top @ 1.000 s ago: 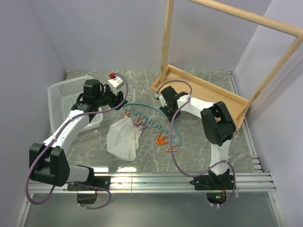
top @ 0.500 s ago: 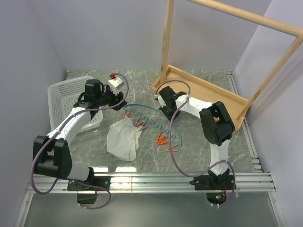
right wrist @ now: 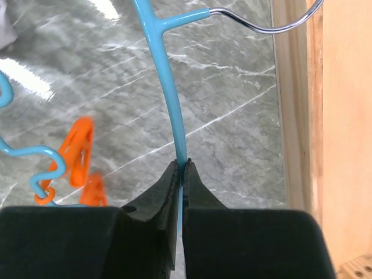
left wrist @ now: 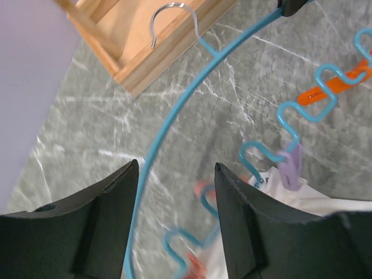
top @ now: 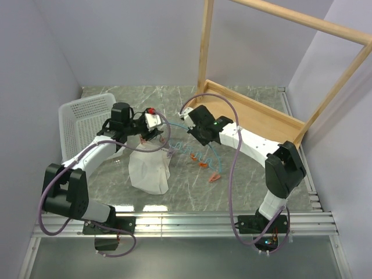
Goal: Clip the underwear to the hanger
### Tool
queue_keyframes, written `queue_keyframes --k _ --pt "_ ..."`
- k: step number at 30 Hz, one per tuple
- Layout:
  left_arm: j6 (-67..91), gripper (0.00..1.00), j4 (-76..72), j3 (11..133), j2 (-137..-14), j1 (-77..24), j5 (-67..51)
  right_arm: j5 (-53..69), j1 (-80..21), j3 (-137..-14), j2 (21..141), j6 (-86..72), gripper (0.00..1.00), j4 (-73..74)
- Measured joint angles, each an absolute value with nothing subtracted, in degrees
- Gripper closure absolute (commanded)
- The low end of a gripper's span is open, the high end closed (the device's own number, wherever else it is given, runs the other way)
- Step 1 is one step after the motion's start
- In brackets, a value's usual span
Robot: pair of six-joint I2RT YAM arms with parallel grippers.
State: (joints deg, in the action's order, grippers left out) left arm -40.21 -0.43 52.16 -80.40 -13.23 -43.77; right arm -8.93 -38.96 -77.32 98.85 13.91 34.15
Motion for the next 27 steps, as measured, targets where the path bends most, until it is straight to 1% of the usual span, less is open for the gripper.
queue_keyframes --k 9,20,27 --pt "-51.7 0.43 -1.4 52.7 -85.2 -18.6 -43.2 -13.7 -43.2 -75.4 97.3 16.6 1.00 33.7" --pt "-54.8 0.45 -0.6 52.7 -86.5 -18.2 -41.0 -15.9 -43.5 -74.1 95.8 17.2 1.00 33.5" --pt "-55.2 0.49 -0.2 52.7 -86.7 -16.6 -38.5 -16.3 -43.7 -73.8 94.1 17.7 1.00 33.6"
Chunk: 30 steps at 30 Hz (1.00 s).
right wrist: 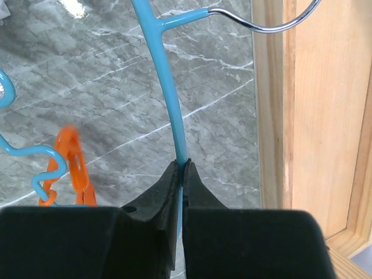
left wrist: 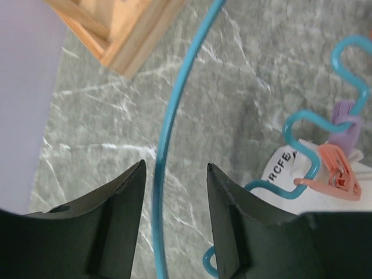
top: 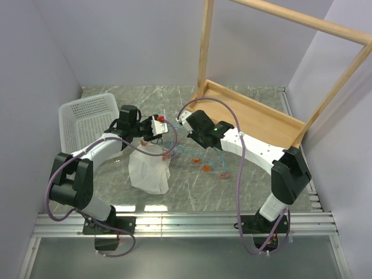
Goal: Clip the underwear to the hanger
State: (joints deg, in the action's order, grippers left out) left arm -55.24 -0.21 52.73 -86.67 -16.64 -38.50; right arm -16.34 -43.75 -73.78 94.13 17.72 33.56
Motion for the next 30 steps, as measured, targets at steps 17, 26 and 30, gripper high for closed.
queue_keyframes --k 17,26,30 --pt "-54.4 1.00 5.5 56.3 -91.0 -16.3 -35.1 -17.3 -45.6 -73.5 92.0 18.8 1.00 34.4" --pt "-53.8 1.00 5.0 56.2 -91.0 -16.0 -34.3 -11.4 -44.2 -75.1 92.0 15.2 0.28 36.2" --pt "-53.0 1.00 4.5 55.6 -90.5 -15.3 -34.8 -3.1 -40.3 -77.1 91.9 12.8 0.16 37.9"
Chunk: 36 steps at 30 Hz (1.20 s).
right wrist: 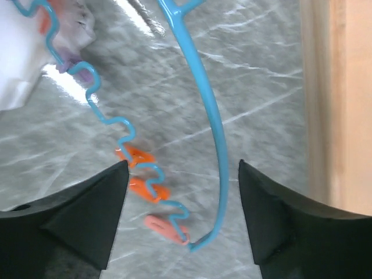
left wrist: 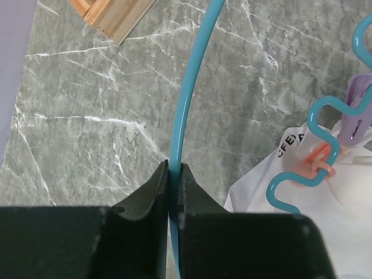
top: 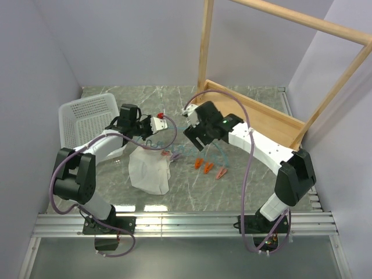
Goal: Clip the underwear to the hanger
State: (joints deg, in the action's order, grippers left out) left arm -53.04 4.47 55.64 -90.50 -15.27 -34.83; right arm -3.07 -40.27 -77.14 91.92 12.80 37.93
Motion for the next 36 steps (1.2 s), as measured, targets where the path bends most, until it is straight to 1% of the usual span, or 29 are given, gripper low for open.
queue_keyframes --k 7,11,14,18,20,21,22,23,25,26,30,31,34,35,36 --pt "-51.3 1.00 2.3 53.6 -86.6 -13.9 -37.6 16.8 -27.5 -77.6 88.2 8.4 0.15 39.8" --pt "-50.8 1.00 0.2 52.5 -84.2 -13.9 -39.2 26.8 -21.6 -75.2 84.5 7.6 0.15 39.2" --pt "-50.1 1.00 -0.7 51.7 -83.0 -13.9 -40.2 33.5 -20.4 -72.9 83.6 7.7 0.17 39.1" --pt "-49.5 1.00 -1.6 51.7 -82.3 -13.9 -41.1 41.7 -20.0 -70.4 84.3 7.4 0.25 39.1" --pt "-49.1 1.00 -2.1 51.7 -82.0 -13.9 -41.3 45.0 -20.0 -69.6 84.8 7.2 0.33 38.9" --pt "-48.8 1.00 -2.3 51.5 -81.8 -13.9 -41.5 46.5 -20.0 -69.1 85.0 6.9 0.41 38.4" --pt "-48.6 1.00 -2.4 51.4 -81.5 -13.9 -41.6 47.5 -19.9 -68.6 85.0 6.6 0.46 38.1" --pt "-48.4 1.00 -2.3 51.2 -81.3 -13.9 -41.9 48.4 -19.9 -68.1 85.0 6.0 0.58 37.6" --pt "-48.0 1.00 -2.4 50.7 -80.7 -13.9 -42.3 49.9 -19.6 -67.2 85.0 4.8 0.73 36.4" --pt "-47.7 1.00 -2.5 50.5 -80.4 -13.9 -42.3 50.5 -19.3 -67.0 85.0 4.0 1.00 36.1" --pt "-46.9 1.00 -2.5 49.6 -79.0 -13.8 -42.2 52.8 -18.5 -66.9 85.0 2.1 1.00 35.4" --pt "-46.7 0.97 -2.4 49.6 -78.7 -13.7 -42.2 53.2 -18.4 -66.9 85.0 1.5 1.00 35.4" --pt "-45.4 0.81 -1.6 49.6 -78.0 -13.7 -42.0 53.5 -18.0 -66.9 84.4 -0.1 1.00 34.9" --pt "-44.6 0.70 -0.9 49.8 -77.8 -13.7 -41.9 53.4 -17.9 -66.9 83.9 -0.7 1.00 34.7" --pt "-43.1 0.66 0.1 50.4 -77.5 -13.7 -41.6 53.1 -17.9 -66.9 83.3 -1.4 1.00 34.7"
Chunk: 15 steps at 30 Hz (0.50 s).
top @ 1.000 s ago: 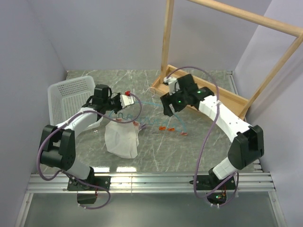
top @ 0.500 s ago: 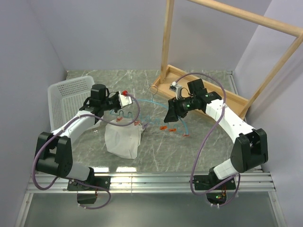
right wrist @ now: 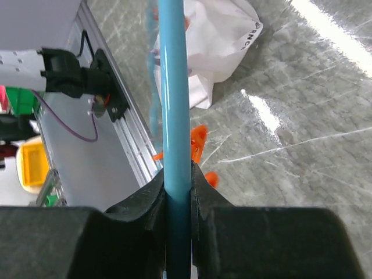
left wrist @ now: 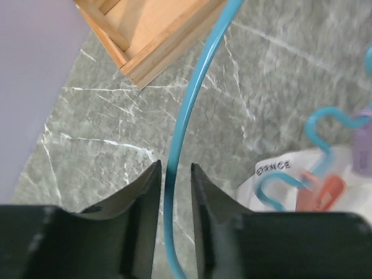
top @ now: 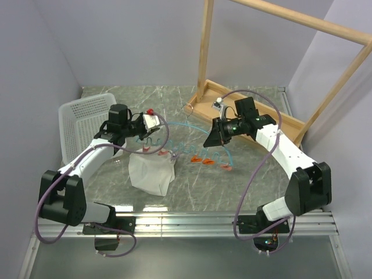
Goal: Clip the underwear to the hanger
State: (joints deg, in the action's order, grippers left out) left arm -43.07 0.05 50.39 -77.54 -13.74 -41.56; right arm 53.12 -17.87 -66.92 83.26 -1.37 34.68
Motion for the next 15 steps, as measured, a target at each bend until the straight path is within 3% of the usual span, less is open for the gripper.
queue_keyframes --k 4,7,15 --pt "-35.1 0.43 2.2 53.8 -76.1 -13.2 -40.3 50.0 -17.4 -66.9 78.0 -4.3 1.00 34.6" --pt "-27.7 0.32 2.8 57.2 -73.3 -12.1 -39.4 47.6 -17.1 -66.9 72.2 -5.3 1.00 34.6" --pt "-10.4 0.24 2.9 63.9 -65.3 -11.5 -36.9 42.1 -17.0 -65.3 57.5 -6.4 1.00 35.1"
